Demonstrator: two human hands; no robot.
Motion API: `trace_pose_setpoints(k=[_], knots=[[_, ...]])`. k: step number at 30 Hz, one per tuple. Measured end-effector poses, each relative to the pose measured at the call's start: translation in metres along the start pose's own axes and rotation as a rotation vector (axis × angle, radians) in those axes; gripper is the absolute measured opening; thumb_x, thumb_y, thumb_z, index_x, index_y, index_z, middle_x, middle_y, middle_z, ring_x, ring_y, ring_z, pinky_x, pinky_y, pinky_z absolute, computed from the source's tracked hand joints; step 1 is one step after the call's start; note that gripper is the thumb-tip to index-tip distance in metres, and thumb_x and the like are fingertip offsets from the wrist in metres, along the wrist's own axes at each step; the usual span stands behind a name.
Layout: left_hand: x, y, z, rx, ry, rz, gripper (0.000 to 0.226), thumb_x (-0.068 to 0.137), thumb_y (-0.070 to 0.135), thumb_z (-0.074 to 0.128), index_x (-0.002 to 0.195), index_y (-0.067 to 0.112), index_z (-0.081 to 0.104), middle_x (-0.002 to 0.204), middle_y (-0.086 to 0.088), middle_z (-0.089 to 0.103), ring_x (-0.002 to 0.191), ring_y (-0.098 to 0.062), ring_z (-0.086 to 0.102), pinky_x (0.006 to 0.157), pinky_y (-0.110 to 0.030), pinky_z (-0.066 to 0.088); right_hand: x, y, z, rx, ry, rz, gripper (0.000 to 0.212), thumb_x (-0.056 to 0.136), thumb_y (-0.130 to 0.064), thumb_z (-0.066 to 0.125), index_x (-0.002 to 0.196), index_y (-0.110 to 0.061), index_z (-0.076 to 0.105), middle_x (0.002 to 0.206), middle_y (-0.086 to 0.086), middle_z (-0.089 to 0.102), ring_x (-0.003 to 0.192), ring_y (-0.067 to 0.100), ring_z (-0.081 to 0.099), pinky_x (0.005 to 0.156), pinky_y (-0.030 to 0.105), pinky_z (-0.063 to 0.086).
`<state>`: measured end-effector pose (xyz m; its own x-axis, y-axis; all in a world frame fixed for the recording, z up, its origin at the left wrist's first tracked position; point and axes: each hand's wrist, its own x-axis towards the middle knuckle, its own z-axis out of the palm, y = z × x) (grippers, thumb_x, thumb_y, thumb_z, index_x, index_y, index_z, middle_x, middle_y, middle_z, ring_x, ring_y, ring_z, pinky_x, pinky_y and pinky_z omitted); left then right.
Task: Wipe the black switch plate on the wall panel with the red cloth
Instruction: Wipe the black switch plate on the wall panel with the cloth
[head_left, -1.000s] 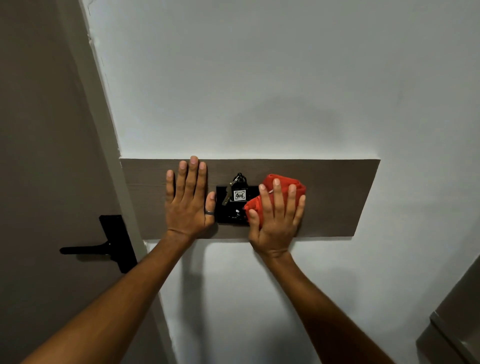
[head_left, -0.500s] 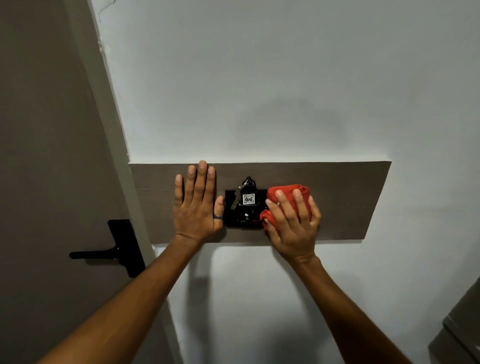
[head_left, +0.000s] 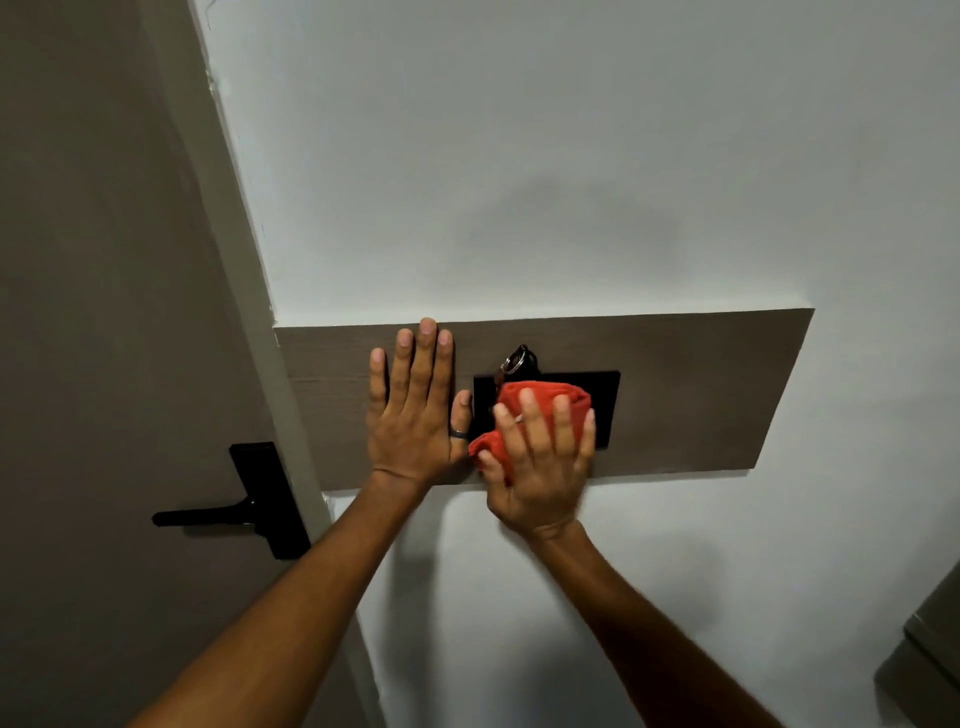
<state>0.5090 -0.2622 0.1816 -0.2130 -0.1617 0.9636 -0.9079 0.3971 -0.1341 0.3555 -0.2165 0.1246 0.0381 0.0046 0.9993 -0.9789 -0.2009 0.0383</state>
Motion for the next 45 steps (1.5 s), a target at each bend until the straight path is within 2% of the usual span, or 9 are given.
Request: trace_pose_setpoints(k=[2, 6, 10, 15, 19, 25, 33, 38, 45], knots=[[-0.002, 0.0, 0.0, 0.0, -0.013, -0.007, 0.064, 0.102, 0.036, 0.034, 0.157, 0.008, 0.02, 0.17, -0.003, -0.006, 0.157, -0.021, -0.001, 0.128, -0.047, 0.004, -0.007, 0.014, 0.002, -0.027, -0.046, -0.244, 0.05, 0.102, -0.044, 0.05, 0.148, -0.024, 0.052, 0.149, 0.005, 0.053, 0.159, 0.029, 0.024, 0.125, 0.057, 0.026], [-0.003, 0.0, 0.001, -0.004, 0.0, -0.008, 0.065, 0.101, 0.035, 0.035, 0.158, 0.008, 0.02, 0.17, -0.004, -0.003, 0.157, -0.022, 0.002, 0.129, -0.047, 0.004, -0.014, 0.009, 0.006, -0.033, 0.009, -0.04, 0.048, 0.104, -0.043, 0.048, 0.148, -0.024, 0.05, 0.156, 0.005, 0.042, 0.159, 0.029, 0.024, 0.128, 0.059, 0.023], [-0.002, 0.001, 0.0, -0.025, -0.004, 0.0, 0.065, 0.1, 0.035, 0.035, 0.157, 0.008, 0.02, 0.17, -0.003, -0.003, 0.157, -0.022, 0.002, 0.128, -0.048, 0.006, -0.018, 0.031, 0.002, -0.026, -0.032, -0.288, 0.048, 0.104, -0.037, 0.047, 0.151, -0.026, 0.047, 0.157, 0.003, 0.042, 0.159, 0.03, 0.023, 0.124, 0.058, 0.025], [0.0, 0.0, 0.0, -0.01, 0.003, -0.001, 0.066, 0.099, 0.034, 0.037, 0.157, 0.007, 0.021, 0.17, -0.004, -0.003, 0.157, -0.023, 0.002, 0.128, -0.048, 0.007, -0.028, 0.021, 0.0, -0.027, -0.041, 0.023, 0.044, 0.108, -0.043, 0.041, 0.146, -0.022, 0.048, 0.173, 0.001, 0.02, 0.161, 0.029, 0.016, 0.13, 0.057, 0.015], [-0.002, -0.002, 0.001, 0.01, 0.017, 0.011, 0.064, 0.101, 0.035, 0.035, 0.157, 0.007, 0.021, 0.17, -0.005, -0.002, 0.157, -0.023, 0.001, 0.128, -0.048, 0.006, -0.025, 0.071, -0.017, -0.013, -0.124, -0.315, 0.053, 0.097, -0.035, 0.058, 0.147, -0.023, 0.05, 0.163, 0.007, 0.039, 0.16, 0.03, 0.019, 0.125, 0.059, 0.022], [0.001, 0.001, 0.0, 0.031, 0.014, 0.01, 0.064, 0.101, 0.035, 0.033, 0.158, 0.007, 0.019, 0.17, -0.005, -0.005, 0.157, -0.023, -0.001, 0.128, -0.048, 0.004, 0.012, 0.062, -0.013, 0.058, -0.081, -0.041, 0.051, 0.105, -0.037, 0.049, 0.153, -0.023, 0.048, 0.16, 0.003, 0.047, 0.155, 0.033, 0.034, 0.126, 0.06, 0.024], [0.0, 0.003, -0.003, 0.021, -0.013, -0.004, 0.064, 0.1, 0.034, 0.034, 0.157, 0.005, 0.021, 0.17, -0.005, -0.004, 0.157, -0.024, -0.001, 0.128, -0.049, 0.005, -0.021, 0.091, -0.025, -0.021, -0.109, -0.333, 0.056, 0.103, -0.038, 0.053, 0.156, -0.022, 0.042, 0.152, 0.004, 0.052, 0.157, 0.031, 0.029, 0.124, 0.061, 0.027], [0.001, 0.001, -0.001, 0.031, -0.003, 0.004, 0.065, 0.099, 0.034, 0.035, 0.156, 0.004, 0.02, 0.17, -0.005, -0.003, 0.157, -0.024, -0.001, 0.128, -0.048, 0.003, 0.009, 0.094, -0.013, 0.019, -0.068, -0.336, 0.055, 0.102, -0.039, 0.054, 0.154, -0.023, 0.048, 0.162, 0.002, 0.044, 0.151, 0.033, 0.041, 0.125, 0.061, 0.028], [-0.001, 0.001, -0.002, 0.036, -0.013, 0.02, 0.065, 0.1, 0.033, 0.034, 0.156, 0.005, 0.017, 0.17, -0.005, -0.005, 0.157, -0.024, -0.002, 0.127, -0.05, 0.006, -0.014, 0.091, -0.026, -0.042, -0.122, -0.357, 0.051, 0.105, -0.038, 0.051, 0.153, -0.021, 0.046, 0.151, 0.006, 0.051, 0.154, 0.033, 0.033, 0.12, 0.062, 0.033]])
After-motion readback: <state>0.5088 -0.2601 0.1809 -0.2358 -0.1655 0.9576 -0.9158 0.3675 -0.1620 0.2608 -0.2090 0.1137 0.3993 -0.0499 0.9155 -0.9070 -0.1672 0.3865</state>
